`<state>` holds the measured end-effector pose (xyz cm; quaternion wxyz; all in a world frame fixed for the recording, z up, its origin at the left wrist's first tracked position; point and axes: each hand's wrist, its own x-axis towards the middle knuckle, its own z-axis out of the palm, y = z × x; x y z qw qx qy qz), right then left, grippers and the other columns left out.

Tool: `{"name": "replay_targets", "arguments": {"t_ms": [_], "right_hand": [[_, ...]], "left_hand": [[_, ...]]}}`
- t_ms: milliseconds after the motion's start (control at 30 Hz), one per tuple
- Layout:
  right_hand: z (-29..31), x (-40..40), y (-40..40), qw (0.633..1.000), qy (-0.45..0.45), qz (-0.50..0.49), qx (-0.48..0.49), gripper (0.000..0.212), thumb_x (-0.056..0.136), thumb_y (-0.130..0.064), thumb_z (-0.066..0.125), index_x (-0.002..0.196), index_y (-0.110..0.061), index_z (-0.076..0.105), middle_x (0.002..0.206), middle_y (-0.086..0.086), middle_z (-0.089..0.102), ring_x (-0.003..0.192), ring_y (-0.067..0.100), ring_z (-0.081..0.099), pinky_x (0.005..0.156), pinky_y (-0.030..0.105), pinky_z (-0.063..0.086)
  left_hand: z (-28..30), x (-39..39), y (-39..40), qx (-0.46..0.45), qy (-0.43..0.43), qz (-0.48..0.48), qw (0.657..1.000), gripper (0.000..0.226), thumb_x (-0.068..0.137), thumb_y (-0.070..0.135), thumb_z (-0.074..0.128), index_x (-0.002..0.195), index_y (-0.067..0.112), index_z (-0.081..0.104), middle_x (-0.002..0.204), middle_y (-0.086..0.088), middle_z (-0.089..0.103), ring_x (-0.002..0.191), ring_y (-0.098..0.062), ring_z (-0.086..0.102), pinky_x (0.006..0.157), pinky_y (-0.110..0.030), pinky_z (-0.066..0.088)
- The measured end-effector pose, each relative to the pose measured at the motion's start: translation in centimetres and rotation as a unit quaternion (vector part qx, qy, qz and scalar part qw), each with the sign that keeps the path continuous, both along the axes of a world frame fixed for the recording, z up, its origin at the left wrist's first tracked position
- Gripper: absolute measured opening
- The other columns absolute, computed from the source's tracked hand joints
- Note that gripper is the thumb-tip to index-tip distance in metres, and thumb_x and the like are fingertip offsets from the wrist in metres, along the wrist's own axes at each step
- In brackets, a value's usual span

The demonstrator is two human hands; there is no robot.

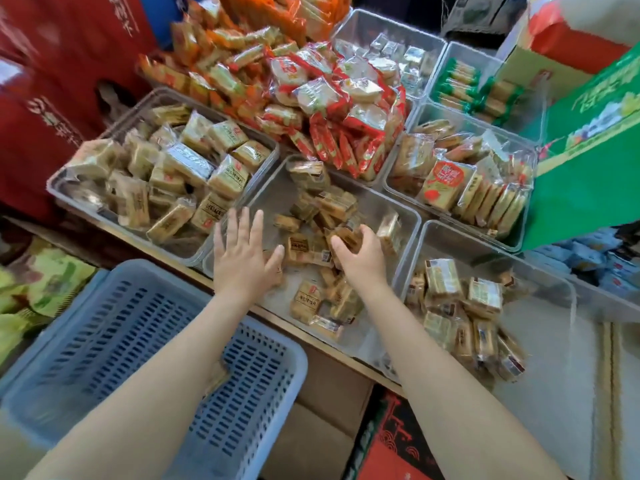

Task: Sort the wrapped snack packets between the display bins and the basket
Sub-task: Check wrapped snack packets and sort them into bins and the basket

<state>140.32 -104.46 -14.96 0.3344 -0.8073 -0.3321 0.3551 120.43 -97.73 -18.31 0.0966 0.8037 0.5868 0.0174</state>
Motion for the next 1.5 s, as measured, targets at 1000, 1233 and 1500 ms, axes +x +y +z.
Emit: {"name": "replay_targets", "arguments": {"t_ms": [1000, 1233, 1500], "right_hand": [[-3.0, -1.4, 1.3, 0.99, 0.07, 0.058, -0.109, 0.062, 0.078, -0.04, 0.086, 0.123, -0.022, 0.048, 0.118, -0.004, 0.062, 0.097, 0.011, 0.058, 0.078, 0.025, 0.045], [4.3, -2.5, -5.3, 0.983, 0.181, 0.041, 0.0, 0.032, 0.085, -0.038, 0.08, 0.109, -0.031, 0.06, 0.106, -0.007, 0.072, 0.097, 0.011, 0.07, 0.075, 0.021, 0.055], [8.3, -2.4, -16.6, 0.961, 0.27, -0.026, 0.061, 0.054, 0.094, -0.06, 0.052, 0.118, -0.012, 0.062, 0.096, 0.006, 0.069, 0.076, 0.015, 0.065, 0.061, 0.028, 0.049]], "left_hand": [[-0.4, -0.4, 0.2, 0.001, -0.022, 0.0, 1.0, 0.081, 0.097, 0.066, 0.013, 0.163, 0.019, 0.013, 0.172, -0.006, 0.004, 0.158, -0.02, -0.013, 0.125, -0.043, -0.016], [5.8, 1.3, -6.8, -0.258, -0.481, 0.109, 0.831, 0.038, 0.106, 0.043, 0.041, 0.108, 0.023, 0.074, 0.111, 0.004, 0.074, 0.111, -0.014, 0.066, 0.099, -0.037, 0.048], [9.6, 1.7, -15.6, -0.488, -0.549, 0.126, 0.667, 0.052, 0.09, 0.04, 0.07, 0.13, 0.01, 0.057, 0.116, -0.017, 0.073, 0.103, -0.032, 0.073, 0.082, -0.043, 0.061]]}}
